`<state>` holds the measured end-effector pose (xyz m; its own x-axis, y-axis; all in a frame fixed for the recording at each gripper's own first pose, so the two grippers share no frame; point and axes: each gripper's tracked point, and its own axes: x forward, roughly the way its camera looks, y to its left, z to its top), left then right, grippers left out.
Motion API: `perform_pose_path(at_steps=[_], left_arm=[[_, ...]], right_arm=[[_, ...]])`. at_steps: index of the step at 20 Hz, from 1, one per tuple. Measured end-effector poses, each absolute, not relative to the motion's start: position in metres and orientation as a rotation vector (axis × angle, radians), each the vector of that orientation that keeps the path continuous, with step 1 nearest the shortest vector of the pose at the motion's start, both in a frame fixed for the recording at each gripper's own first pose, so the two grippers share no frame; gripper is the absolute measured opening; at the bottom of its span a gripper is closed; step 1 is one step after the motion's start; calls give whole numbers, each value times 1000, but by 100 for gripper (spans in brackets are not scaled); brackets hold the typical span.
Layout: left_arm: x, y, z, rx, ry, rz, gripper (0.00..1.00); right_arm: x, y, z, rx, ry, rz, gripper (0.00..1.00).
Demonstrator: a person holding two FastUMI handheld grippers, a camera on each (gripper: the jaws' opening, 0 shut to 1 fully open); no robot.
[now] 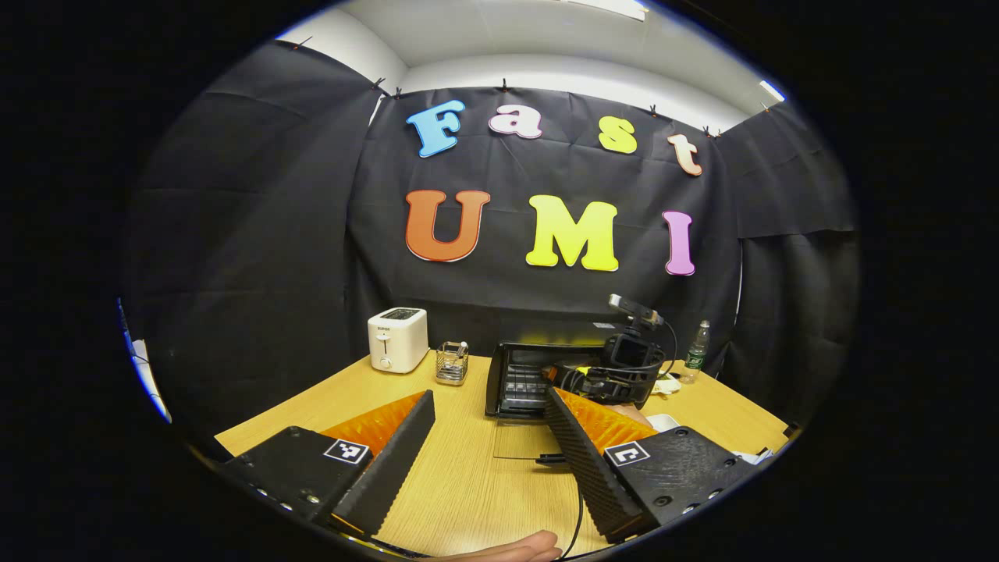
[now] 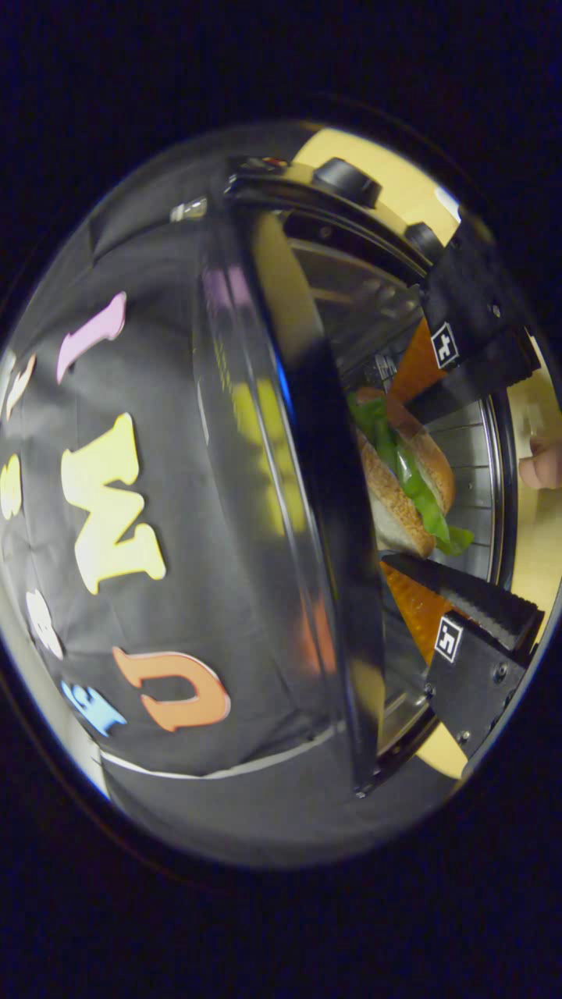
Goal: Open the electric oven with the left hand, put the food in, and close the electric oven.
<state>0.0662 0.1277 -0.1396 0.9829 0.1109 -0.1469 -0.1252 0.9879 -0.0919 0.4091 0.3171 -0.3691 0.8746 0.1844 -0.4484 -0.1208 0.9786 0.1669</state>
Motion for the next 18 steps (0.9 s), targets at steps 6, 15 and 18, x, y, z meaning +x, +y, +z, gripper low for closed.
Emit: perform_pose_path(at_steps=[6, 15, 18], left_arm=[[63, 130, -142, -95, 147, 128, 94], [59, 125, -148, -68, 162, 121, 94], [56, 126, -150, -69, 167, 128, 94]], right_arm=[[403, 312, -387, -61, 612, 185, 100], [367, 308, -394, -151, 794, 266, 100], [367, 306, -396, -179, 827, 287, 100]])
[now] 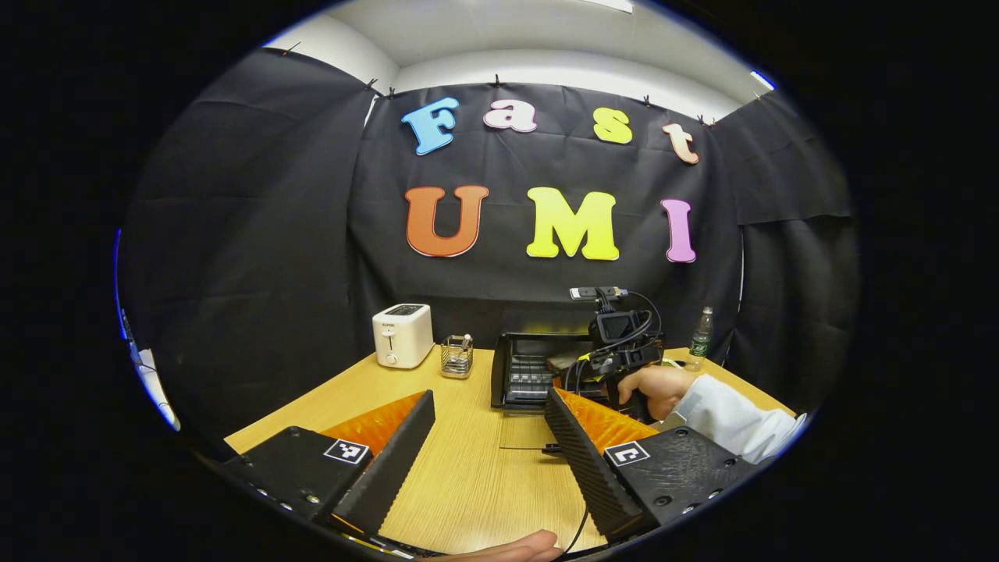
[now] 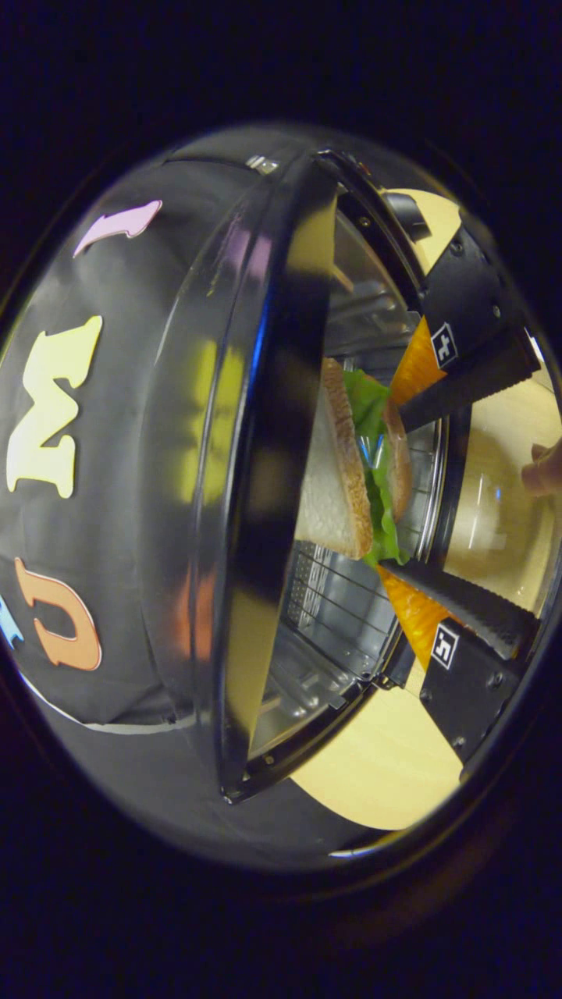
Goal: Open the electric oven with the left hand, put the food in, and close the electric oven.
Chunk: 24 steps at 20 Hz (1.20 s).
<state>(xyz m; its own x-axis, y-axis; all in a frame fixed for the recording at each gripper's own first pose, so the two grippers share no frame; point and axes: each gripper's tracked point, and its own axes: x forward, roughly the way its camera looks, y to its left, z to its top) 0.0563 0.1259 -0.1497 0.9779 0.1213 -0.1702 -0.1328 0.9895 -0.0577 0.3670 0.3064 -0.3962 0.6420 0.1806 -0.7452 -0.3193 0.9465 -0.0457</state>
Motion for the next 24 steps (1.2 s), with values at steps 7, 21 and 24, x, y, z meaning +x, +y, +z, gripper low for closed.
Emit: perform_pose_path(at_steps=[7, 21, 24], left_arm=[[55, 124, -158, -71, 192, 135, 94], [85, 90, -224, -59, 345, 99, 94], [101, 59, -243, -98, 380, 14, 94]], right_arm=[[344, 300, -376, -111, 835, 322, 100], [250, 238, -216, 29, 467, 425, 97], [236, 211, -181, 80, 357, 411, 96]])
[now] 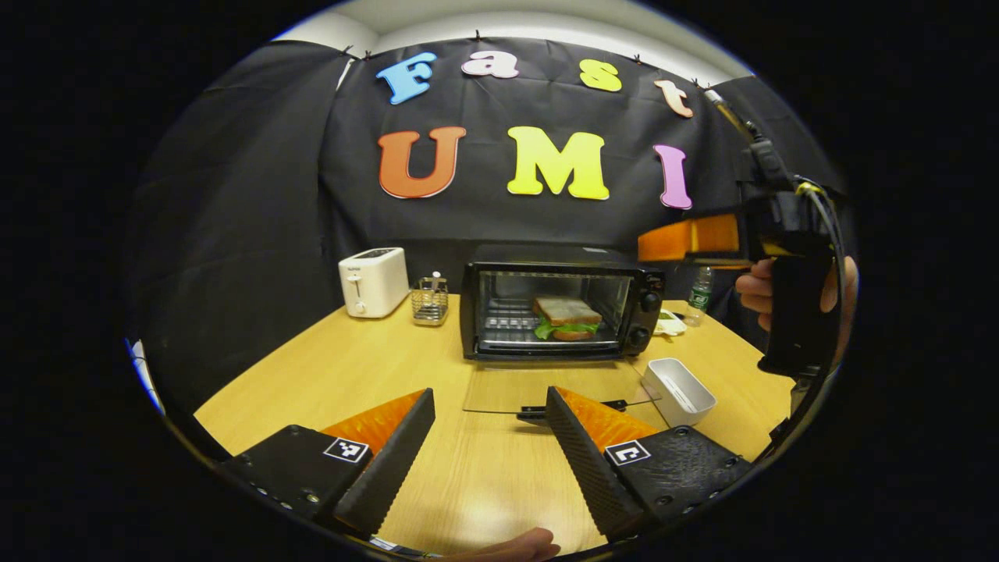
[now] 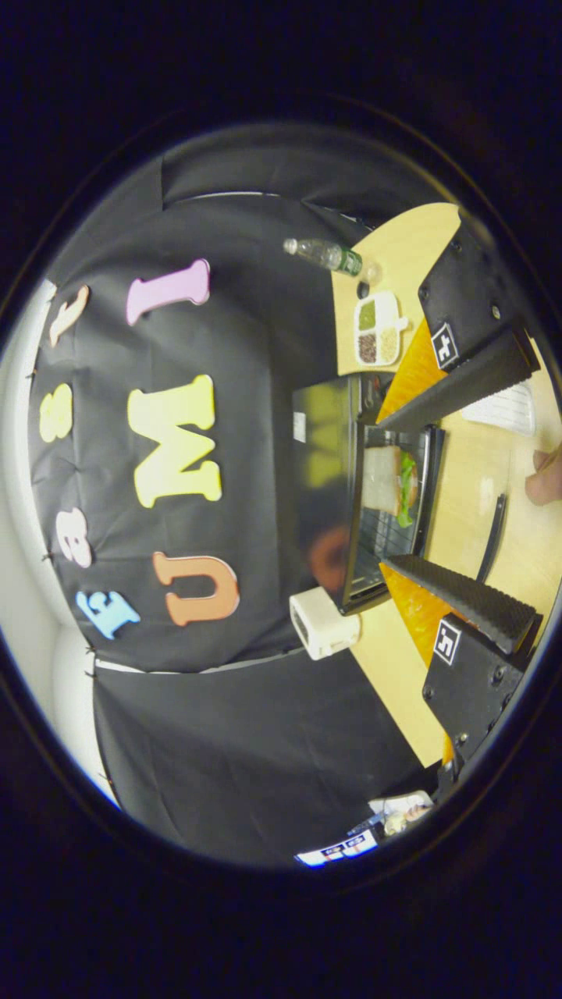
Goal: Open the electric oven with the left hand, put the food in, and close the electric oven.
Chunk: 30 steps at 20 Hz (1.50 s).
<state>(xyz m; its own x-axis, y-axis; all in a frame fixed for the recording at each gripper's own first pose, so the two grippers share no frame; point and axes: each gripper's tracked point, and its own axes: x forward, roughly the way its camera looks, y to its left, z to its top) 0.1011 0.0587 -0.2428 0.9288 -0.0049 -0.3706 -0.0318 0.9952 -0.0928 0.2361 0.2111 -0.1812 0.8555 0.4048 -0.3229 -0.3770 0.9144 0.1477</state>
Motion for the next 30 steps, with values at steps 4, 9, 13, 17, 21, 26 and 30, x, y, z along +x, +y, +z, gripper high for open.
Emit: perform_pose_path(at_steps=[4, 9, 13, 17, 21, 26, 30], left_arm=[[116, 20, -276, -127, 462, -74, 94], [129, -11, -316, -111, 584, -104, 94], [140, -18, -332, -103, 628, -82, 94], [147, -21, -348, -81, 682, -60, 94], [152, -19, -362, -75, 726, -22, 94], [154, -19, -363, -53, 743, 0, 94], [155, -21, -345, -30, 706, 7, 94]], right_arm=[[219, 162, -147, 99, 238, 358, 95], [203, 104, -122, 66, 146, 275, 96], [186, 67, -104, 48, 69, 212, 96], [168, 39, -85, 41, -8, 159, 96], [151, 16, -69, 37, -75, 126, 95], [143, 0, -69, 39, -87, 103, 95], [147, -15, -74, 40, -80, 73, 96]])
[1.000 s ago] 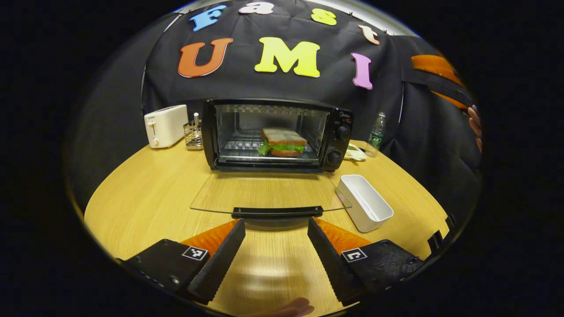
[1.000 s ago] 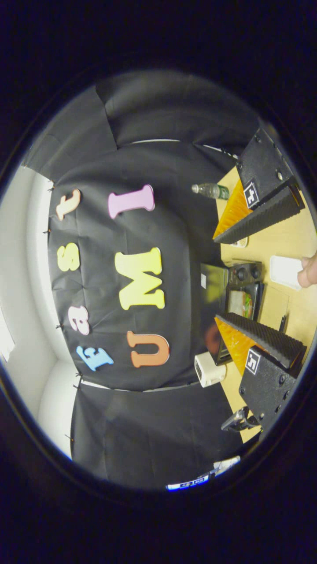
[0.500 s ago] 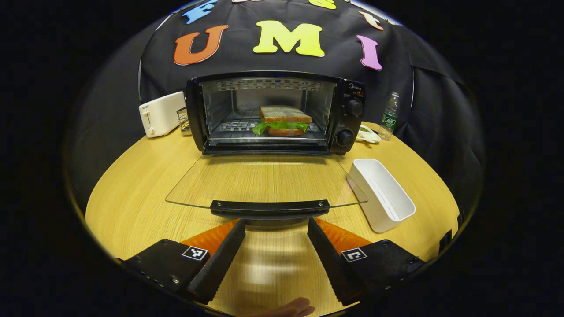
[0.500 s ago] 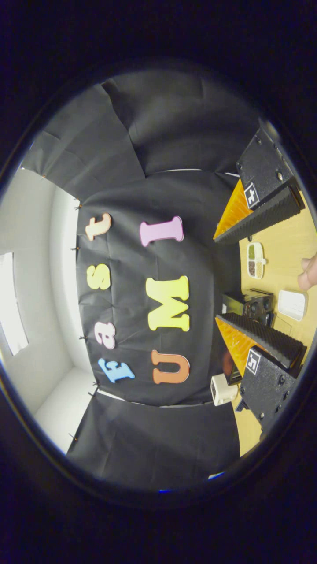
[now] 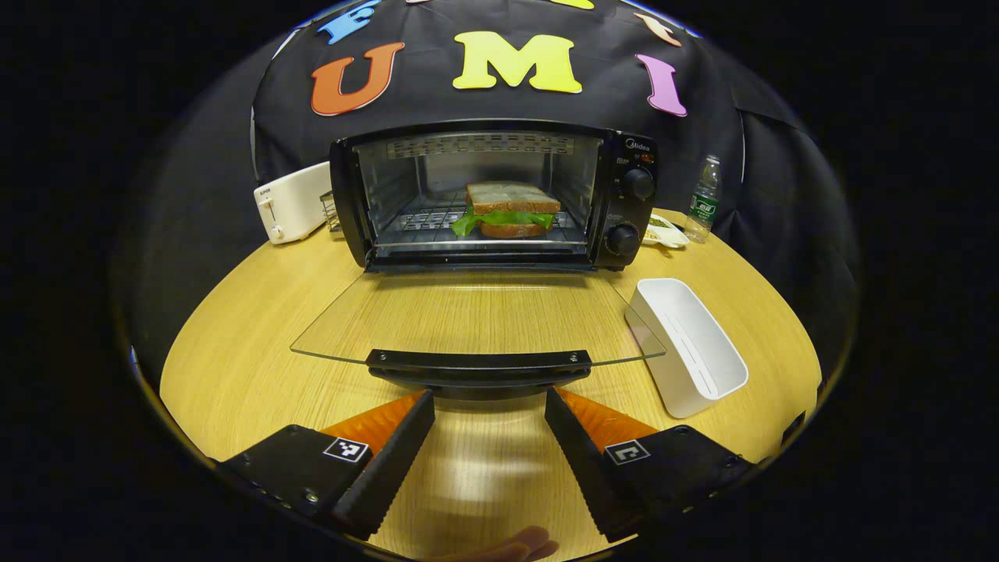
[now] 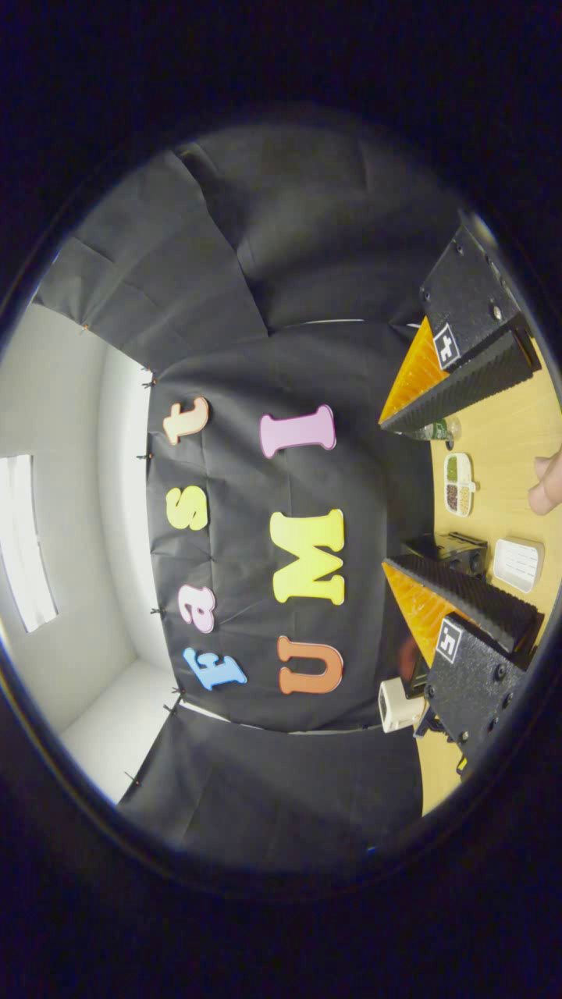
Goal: Open the electric oven with the left hand, put the food in, and close the electric oven.
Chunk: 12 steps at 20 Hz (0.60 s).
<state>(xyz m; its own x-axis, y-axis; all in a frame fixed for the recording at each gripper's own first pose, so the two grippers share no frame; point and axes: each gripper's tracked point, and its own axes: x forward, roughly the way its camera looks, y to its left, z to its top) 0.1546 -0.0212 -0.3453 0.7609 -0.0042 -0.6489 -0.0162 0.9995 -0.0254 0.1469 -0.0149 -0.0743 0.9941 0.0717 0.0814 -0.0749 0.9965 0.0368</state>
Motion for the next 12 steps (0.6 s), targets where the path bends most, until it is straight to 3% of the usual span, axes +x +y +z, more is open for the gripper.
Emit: perform_pose_path(at_steps=[12], left_arm=[[197, -11, -270, -14, 525, 15, 94]], right_arm=[[153, -33, -84, 42, -53, 19, 96]])
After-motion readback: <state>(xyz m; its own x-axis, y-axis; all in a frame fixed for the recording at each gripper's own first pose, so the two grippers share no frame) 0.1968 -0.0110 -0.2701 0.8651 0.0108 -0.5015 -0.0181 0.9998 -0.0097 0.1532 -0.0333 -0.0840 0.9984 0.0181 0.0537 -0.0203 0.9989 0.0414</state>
